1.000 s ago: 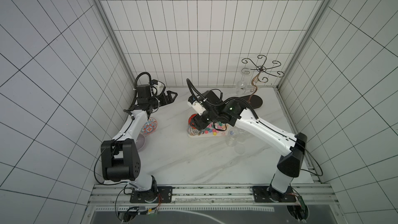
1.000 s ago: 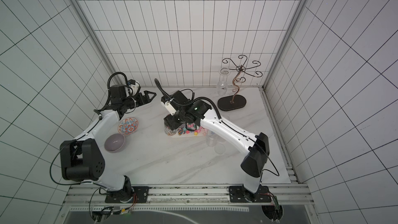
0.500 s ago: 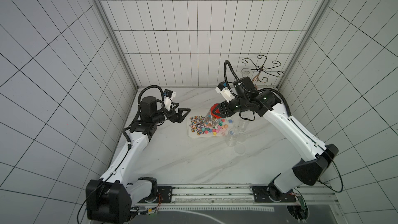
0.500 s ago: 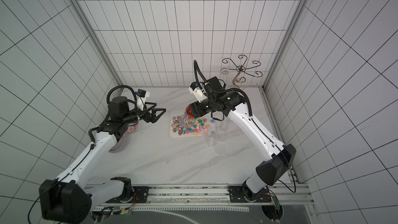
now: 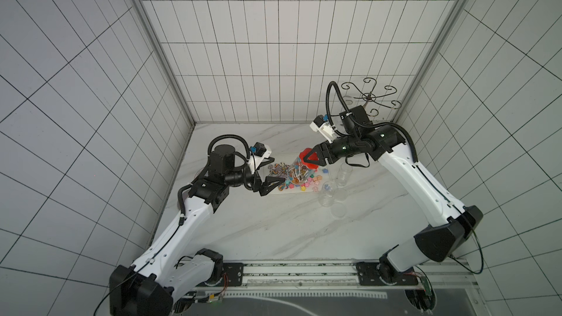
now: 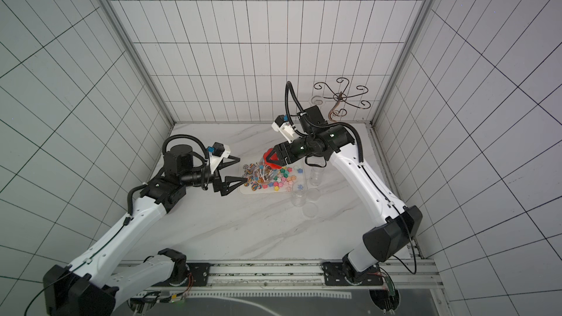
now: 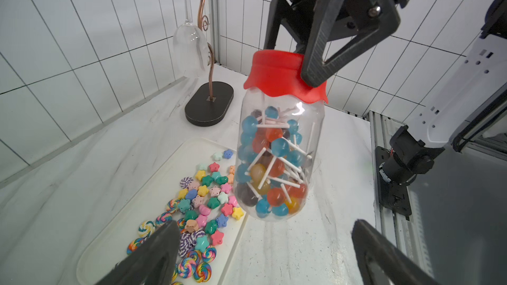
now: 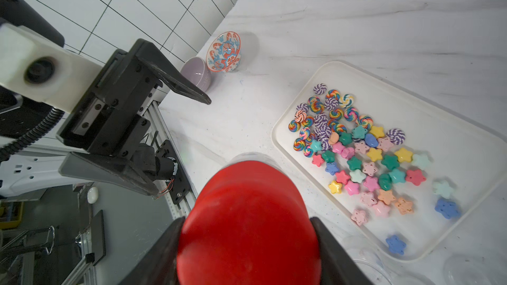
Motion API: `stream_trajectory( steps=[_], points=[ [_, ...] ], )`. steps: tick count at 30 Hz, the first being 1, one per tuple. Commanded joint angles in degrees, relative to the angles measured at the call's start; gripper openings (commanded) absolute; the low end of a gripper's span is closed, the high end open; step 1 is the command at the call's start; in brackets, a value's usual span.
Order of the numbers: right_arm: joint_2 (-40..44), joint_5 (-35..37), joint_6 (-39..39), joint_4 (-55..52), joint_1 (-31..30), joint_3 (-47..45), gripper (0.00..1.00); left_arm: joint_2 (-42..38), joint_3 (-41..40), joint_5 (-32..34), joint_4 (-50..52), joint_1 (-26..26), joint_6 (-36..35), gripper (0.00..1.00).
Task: Pour the candies out of the jar
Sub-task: Pick up the jar from the center of the board.
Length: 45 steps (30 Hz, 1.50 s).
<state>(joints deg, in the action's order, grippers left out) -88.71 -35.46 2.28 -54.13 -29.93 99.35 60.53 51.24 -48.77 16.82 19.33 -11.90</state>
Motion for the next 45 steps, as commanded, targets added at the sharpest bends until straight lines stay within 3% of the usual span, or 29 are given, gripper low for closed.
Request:
stream_trajectory(
  steps=[1,30,45],
  points=[
    [1.48,-5.75,-0.61,-0.31,0.35,-0.76,0.24,0.36,-0.52,-2.2,0.58,0.93,-2.78,0.97],
    [-0.05,-17.68,3.91,3.39,0.38,0.77,0.23,3.52,2.46,-7.61,1.46,3.69,-3.57,0.97],
    [1.5,-18.99,6.94,8.38,-0.85,-3.52,0.22,4.24,2.38,-7.4,-0.47,3.89,-1.77,0.95]
  ],
)
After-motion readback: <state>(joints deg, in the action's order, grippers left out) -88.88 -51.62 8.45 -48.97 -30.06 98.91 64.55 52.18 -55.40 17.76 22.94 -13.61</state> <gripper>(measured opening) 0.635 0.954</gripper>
